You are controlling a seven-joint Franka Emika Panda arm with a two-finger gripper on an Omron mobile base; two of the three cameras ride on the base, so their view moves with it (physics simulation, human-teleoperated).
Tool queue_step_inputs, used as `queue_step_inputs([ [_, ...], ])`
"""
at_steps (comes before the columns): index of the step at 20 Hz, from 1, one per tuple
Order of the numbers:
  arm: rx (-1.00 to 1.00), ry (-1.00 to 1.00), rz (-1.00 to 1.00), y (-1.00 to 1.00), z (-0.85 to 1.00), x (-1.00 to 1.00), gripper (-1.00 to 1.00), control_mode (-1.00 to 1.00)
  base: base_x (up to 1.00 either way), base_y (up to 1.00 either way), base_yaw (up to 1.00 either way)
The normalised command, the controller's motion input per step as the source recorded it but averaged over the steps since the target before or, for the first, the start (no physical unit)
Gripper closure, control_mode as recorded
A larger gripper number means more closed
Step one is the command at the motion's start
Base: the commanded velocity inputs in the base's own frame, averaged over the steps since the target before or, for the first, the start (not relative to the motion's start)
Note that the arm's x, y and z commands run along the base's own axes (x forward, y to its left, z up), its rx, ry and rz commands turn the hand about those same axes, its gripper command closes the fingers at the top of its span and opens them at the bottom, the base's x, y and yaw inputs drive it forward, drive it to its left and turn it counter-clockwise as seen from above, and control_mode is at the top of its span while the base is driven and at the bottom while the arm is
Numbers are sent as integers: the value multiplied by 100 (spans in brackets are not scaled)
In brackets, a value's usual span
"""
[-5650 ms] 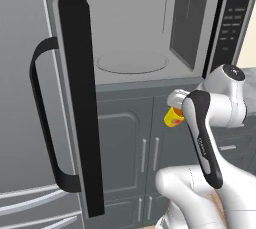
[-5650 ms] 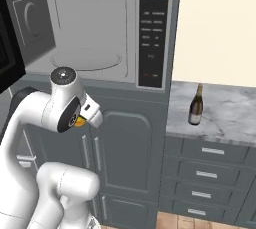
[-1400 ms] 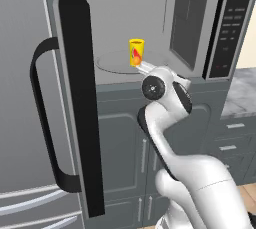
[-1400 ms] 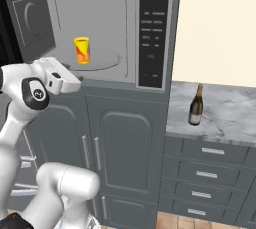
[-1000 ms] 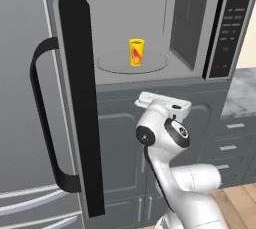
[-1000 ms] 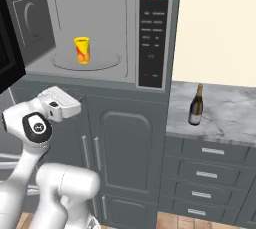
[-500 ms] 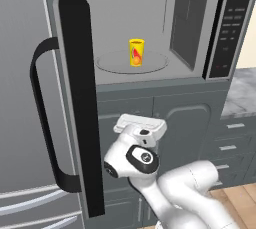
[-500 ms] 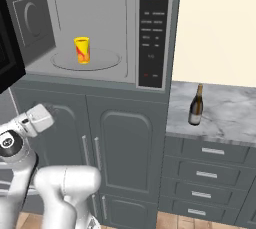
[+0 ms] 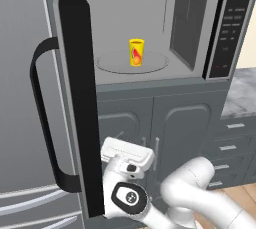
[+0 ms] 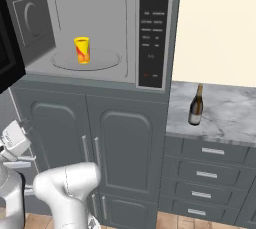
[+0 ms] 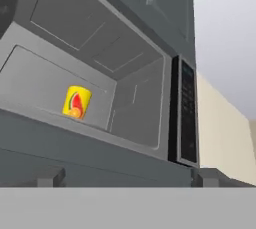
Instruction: Place the microwavable item in the microwave. Then, close the microwave door and press the start button.
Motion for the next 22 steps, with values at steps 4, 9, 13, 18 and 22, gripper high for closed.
queue_step_inputs([
  [4, 0, -33, 0, 100, 29, -25, -100, -100, 0, 0, 0],
  [9, 0, -33, 0, 98, 4, -32, -100, -100, 0, 0, 0],
  [13, 0, -30, 0, 94, 5, -34, -100, -100, 0, 0, 0],
  [18, 0, -28, 0, 62, 35, -21, -100, -100, 0, 0, 0],
  [22, 8, -21, 7, 9, 36, -32, -100, -100, 0, 0, 0],
])
